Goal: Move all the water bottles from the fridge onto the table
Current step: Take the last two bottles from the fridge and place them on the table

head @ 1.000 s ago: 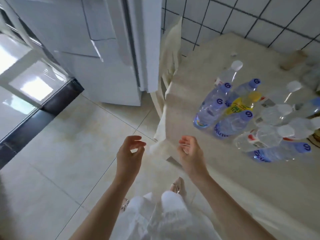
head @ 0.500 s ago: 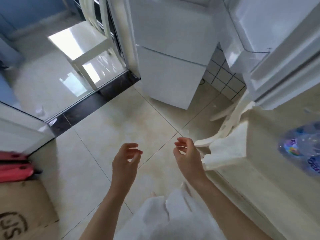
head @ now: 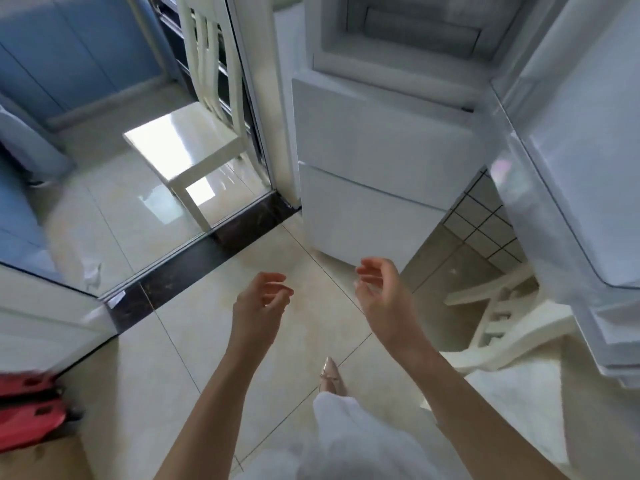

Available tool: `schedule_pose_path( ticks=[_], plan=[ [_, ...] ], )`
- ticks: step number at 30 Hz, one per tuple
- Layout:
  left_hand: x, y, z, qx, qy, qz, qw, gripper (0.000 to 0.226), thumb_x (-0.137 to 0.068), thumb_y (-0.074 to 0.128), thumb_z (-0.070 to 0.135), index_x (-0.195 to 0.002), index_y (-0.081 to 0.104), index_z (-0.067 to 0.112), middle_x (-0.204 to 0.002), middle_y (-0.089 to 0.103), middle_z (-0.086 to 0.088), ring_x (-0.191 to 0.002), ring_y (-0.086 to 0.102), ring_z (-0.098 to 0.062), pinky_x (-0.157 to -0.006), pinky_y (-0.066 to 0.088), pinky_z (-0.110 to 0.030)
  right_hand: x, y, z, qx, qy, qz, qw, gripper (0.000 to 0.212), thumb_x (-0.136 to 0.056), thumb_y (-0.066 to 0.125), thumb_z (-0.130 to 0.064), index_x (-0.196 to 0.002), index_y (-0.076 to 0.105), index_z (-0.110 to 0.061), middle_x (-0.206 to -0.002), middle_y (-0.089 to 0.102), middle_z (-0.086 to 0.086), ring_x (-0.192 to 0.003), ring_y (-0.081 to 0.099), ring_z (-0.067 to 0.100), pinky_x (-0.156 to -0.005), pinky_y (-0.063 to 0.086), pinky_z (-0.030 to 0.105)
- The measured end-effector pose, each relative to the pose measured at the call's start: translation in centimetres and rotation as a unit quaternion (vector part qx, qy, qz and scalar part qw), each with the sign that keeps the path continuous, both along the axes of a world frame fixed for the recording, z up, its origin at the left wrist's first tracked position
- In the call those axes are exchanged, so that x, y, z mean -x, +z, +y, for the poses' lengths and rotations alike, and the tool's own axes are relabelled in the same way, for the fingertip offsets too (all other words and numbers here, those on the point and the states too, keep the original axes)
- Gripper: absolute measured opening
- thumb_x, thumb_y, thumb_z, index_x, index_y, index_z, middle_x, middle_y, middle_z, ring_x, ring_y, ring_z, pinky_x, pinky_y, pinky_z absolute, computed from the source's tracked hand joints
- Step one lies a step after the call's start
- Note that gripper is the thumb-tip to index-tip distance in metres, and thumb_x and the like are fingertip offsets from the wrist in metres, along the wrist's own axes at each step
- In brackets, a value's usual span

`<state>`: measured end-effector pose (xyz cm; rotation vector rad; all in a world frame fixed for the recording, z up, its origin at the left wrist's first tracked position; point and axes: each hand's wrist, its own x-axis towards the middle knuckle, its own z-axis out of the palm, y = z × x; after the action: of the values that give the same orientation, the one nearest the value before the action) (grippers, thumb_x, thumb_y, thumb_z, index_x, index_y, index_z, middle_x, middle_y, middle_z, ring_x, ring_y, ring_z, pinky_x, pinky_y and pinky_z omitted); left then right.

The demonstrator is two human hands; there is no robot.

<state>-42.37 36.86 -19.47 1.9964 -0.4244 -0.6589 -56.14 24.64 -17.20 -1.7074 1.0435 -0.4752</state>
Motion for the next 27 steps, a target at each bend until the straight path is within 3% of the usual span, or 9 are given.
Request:
schedule_pose_path(
  ticks=[3,9,16,21,27],
  plan=[
    [-3.7,0.7,-4.2,0.007,-0.017,-0.005,1.000,0.016,-0.092,0.060,0.008,-0.106,0.063,0.015,-0.090,0.071,-0.001,-0.084,0.069,-0.018,-0.076,0.059,-0.033,-3.8,1.6,-4.5,0.016,-0.015,-0.011,1.000,0.028,-0.090,0.057,-0.012,-0.118,0.054,-0.017,-0.110,0.062,-0.006,-0.106,0.058,0.008,-0.095,0.048,0.027],
    [-10.4,2.5,-12.4,0.029,-0.053,-0.017,0.998,0.018,-0.090,0.063,0.008,-0.105,0.064,0.017,-0.090,0.073,0.000,-0.087,0.069,-0.018,-0.083,0.058,-0.043,-10.0,4.3,-12.0,0.025,-0.043,-0.040,0.998,0.027,-0.092,0.057,-0.012,-0.117,0.055,-0.018,-0.110,0.062,-0.007,-0.107,0.058,0.007,-0.093,0.048,0.025],
    [-20.0,3.9,-24.5,0.068,-0.135,-0.048,0.987,0.025,-0.085,0.061,0.002,-0.098,0.064,0.023,-0.083,0.074,0.005,-0.083,0.070,-0.019,-0.082,0.057,-0.048,-17.4,5.9,-21.8,0.064,-0.115,-0.066,0.989,0.026,-0.092,0.057,-0.011,-0.118,0.055,-0.015,-0.110,0.062,-0.004,-0.105,0.058,0.006,-0.080,0.043,0.001],
    [-26.4,5.5,-33.4,0.083,-0.201,-0.093,0.972,0.022,-0.090,0.060,0.010,-0.097,0.060,0.030,-0.089,0.071,0.009,-0.084,0.068,-0.013,-0.077,0.057,-0.036,-21.9,7.7,-28.2,0.086,-0.161,-0.083,0.980,0.027,-0.093,0.057,-0.015,-0.119,0.053,-0.018,-0.112,0.061,-0.008,-0.107,0.057,0.001,-0.082,0.045,0.003],
    [-30.0,9.2,-43.8,0.123,-0.275,-0.146,0.942,0.020,-0.089,0.060,0.007,-0.105,0.061,0.019,-0.090,0.068,0.006,-0.082,0.064,-0.006,-0.065,0.046,-0.008,-26.0,10.6,-35.3,0.156,-0.215,-0.086,0.960,0.029,-0.091,0.060,-0.015,-0.119,0.053,-0.017,-0.108,0.058,-0.009,-0.109,0.057,0.007,-0.093,0.047,0.024]
  ],
)
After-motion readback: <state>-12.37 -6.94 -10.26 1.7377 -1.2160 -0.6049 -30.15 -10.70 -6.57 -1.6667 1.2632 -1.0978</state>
